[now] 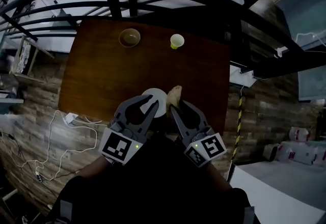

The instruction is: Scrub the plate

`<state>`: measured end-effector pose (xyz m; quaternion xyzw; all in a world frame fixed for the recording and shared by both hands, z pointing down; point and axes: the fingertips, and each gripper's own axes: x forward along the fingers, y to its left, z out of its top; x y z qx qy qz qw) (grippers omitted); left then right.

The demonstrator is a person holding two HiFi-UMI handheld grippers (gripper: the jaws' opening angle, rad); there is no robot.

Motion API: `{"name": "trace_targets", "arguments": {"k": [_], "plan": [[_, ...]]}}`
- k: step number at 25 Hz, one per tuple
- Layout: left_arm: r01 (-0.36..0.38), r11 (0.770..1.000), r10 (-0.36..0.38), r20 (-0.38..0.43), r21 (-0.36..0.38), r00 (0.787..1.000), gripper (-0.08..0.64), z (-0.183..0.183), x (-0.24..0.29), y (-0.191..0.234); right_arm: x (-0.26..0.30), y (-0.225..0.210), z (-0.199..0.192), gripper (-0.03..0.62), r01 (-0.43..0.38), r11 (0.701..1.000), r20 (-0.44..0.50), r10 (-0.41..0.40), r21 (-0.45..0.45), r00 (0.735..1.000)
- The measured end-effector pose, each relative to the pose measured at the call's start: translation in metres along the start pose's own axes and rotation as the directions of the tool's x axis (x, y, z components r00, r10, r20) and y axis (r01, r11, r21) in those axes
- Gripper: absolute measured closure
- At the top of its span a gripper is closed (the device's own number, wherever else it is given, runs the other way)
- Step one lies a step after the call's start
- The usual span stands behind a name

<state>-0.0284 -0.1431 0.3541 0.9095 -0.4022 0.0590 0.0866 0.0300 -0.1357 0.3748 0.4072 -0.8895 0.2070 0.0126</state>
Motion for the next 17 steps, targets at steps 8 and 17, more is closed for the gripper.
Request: {"name": "trace_targets", "arguments": {"k": [8, 17], "plan": [[0.031, 0.998, -0.031, 0.0, 0.051, 1.0, 0.483, -0.016, 0.002, 0.032, 0.038, 0.003, -0.016, 0.472, 0.009, 1.0, -0.029, -0.009, -0.018, 1.0], [0.005, 0.999, -0.005, -0.011, 0.034, 1.0, 0.483, -0.023, -0.004, 0.039, 0.039, 0.007, -0.024, 0.472, 0.0, 1.0, -0.047, -0.001, -0.023, 0.999]]}}
